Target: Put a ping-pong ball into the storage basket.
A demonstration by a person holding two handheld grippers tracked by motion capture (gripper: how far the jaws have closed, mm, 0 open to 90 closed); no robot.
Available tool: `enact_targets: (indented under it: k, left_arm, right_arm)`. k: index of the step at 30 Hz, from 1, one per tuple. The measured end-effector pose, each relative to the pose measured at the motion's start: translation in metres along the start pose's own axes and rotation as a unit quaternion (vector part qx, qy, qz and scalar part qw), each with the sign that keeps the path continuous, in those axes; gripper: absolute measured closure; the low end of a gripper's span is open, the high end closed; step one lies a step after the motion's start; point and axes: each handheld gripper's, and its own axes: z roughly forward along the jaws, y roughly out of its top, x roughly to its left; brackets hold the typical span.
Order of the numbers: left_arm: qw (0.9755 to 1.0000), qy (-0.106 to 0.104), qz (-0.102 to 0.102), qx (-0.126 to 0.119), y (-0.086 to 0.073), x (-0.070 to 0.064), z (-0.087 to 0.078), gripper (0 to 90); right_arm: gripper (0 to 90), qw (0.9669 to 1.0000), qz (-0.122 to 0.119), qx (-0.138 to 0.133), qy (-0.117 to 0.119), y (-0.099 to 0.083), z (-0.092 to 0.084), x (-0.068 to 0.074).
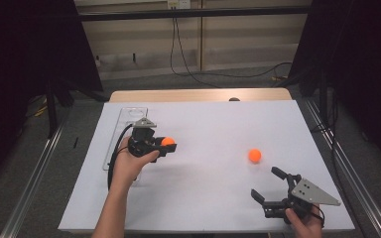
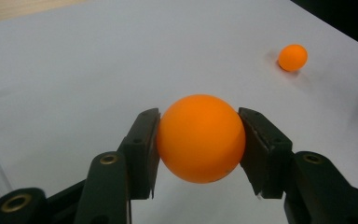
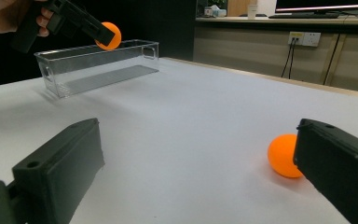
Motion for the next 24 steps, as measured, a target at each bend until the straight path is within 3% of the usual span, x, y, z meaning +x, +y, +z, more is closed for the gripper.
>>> enact_targets:
  k: [24]
  left_arm:
    - [0.9999, 0.012, -0.001, -0.006, -0.001, 0.009, -0.011, 50.8]
  right_arm:
    - [1.0, 1.0000, -0.001, 0.001, 0.001, 0.000, -0.001, 0.000]
